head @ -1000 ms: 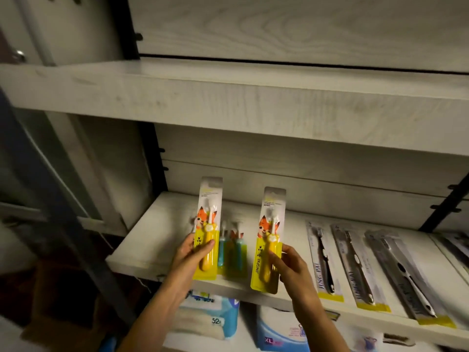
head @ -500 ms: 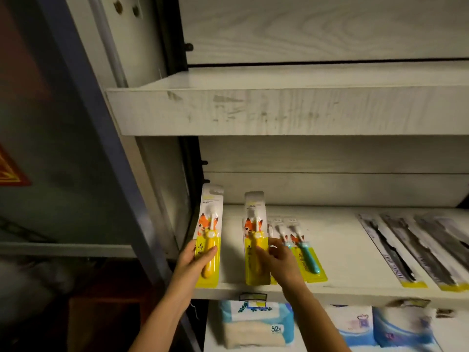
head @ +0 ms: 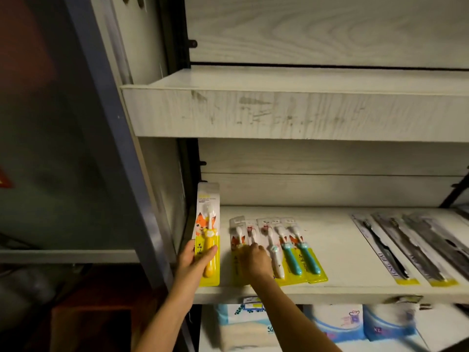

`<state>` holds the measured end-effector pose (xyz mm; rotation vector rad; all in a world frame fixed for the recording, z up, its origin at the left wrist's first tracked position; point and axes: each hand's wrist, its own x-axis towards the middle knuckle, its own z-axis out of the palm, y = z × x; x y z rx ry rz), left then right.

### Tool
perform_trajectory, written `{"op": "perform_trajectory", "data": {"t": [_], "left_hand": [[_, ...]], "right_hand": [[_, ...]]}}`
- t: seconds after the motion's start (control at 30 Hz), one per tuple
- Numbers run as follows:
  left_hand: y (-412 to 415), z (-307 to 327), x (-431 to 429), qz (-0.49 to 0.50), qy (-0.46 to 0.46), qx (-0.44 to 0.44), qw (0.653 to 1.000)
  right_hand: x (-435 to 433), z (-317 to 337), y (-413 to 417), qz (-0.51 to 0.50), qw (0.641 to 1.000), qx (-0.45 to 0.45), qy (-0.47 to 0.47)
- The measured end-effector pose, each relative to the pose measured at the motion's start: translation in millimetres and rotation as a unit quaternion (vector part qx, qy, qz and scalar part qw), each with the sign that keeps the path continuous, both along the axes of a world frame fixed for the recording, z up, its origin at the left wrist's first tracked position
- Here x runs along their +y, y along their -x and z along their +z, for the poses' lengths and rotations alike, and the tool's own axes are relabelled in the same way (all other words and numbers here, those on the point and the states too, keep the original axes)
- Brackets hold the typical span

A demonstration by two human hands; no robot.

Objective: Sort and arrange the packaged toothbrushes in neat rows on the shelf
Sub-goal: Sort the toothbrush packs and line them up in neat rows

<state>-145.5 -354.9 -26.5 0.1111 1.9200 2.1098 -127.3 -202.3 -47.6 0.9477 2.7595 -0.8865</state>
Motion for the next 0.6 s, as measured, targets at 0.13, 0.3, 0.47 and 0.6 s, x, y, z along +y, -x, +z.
{"op": "perform_trajectory", "data": {"t": [0.13, 0.3, 0.47, 0.6], "left_hand": [[2, -4, 1, -0.002, 0.001, -0.008, 1.0], [-1, 2, 8, -0.005, -0.004, -0.007, 1.0], [-5, 8, 13, -0.018, -0.003, -0.005, 1.0], [-6, 5, 15, -0.024, 0.012, -0.007, 1.0]], "right_hand": [[-4, -2, -7, 0.043, 0.997, -0.001, -0.067], [-7, -3, -11, 0.089, 0.988, -0.017, -0.127], [-5, -4, -12, 0.089, 0.986, -0.022, -0.138], [1, -2, -13, 0.082, 0.987, -0.028, -0.138]]}}
